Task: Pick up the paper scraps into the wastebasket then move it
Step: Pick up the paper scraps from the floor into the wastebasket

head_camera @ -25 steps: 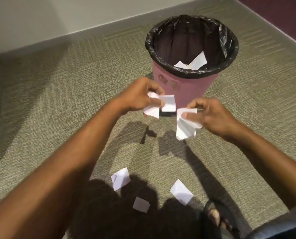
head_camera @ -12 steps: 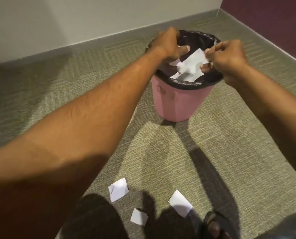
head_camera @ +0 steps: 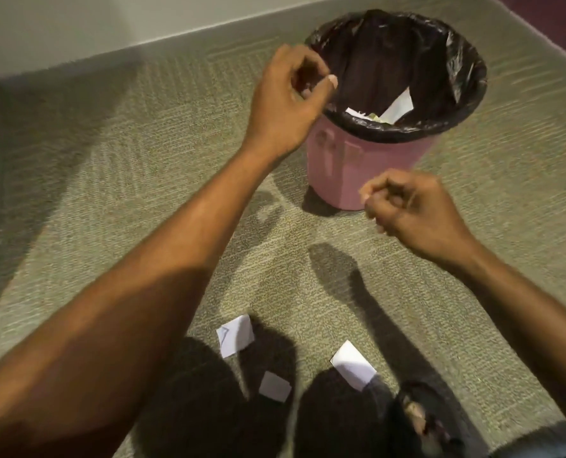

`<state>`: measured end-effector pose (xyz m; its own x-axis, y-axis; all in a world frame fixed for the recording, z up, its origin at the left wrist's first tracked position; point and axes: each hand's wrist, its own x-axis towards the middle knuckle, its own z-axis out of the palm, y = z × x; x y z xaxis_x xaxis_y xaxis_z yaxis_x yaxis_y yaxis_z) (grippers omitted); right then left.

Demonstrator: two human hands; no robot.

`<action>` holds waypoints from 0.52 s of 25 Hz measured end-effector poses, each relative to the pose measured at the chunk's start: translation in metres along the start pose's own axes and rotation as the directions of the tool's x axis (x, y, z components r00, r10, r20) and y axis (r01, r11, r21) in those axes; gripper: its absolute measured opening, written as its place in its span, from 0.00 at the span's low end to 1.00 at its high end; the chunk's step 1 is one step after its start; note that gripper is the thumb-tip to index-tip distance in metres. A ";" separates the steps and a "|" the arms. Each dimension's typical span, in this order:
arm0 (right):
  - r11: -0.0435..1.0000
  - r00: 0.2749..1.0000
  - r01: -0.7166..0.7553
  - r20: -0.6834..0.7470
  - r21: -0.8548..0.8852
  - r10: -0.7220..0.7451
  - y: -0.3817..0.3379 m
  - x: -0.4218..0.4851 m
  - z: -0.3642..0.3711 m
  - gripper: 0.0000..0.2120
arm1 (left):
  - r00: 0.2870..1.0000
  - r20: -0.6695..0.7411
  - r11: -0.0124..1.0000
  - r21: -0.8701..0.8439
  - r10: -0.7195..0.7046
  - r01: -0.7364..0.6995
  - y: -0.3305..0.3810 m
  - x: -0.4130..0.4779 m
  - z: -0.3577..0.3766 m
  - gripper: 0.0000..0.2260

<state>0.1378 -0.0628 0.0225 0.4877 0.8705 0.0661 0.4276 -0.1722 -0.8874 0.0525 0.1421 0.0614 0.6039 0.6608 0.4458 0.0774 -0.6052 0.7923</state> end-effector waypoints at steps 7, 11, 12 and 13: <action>0.583 0.757 0.108 0.447 -0.806 0.477 0.091 -0.151 0.106 0.24 | 0.546 0.498 0.712 0.636 -0.673 0.297 -0.070 -0.169 -0.006 0.31; 0.469 0.861 0.184 0.372 -0.864 0.347 0.103 -0.181 0.136 0.20 | 0.227 0.553 0.550 0.831 -0.802 -0.078 -0.063 -0.211 0.003 0.49; 0.494 0.867 0.154 0.357 -0.856 0.348 0.103 -0.179 0.134 0.20 | 0.184 0.529 0.515 0.849 -0.828 -0.123 -0.063 -0.222 0.001 0.50; 0.514 0.867 0.126 0.346 -0.848 0.358 0.102 -0.176 0.131 0.21 | 0.167 0.509 0.487 0.859 -0.844 -0.159 -0.064 -0.232 -0.002 0.48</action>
<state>-0.0042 -0.1737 -0.1388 0.3129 0.8528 -0.4182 0.9270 -0.3701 -0.0612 -0.0944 0.0287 -0.0922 0.4398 0.3953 -0.8064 0.6231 -0.7810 -0.0430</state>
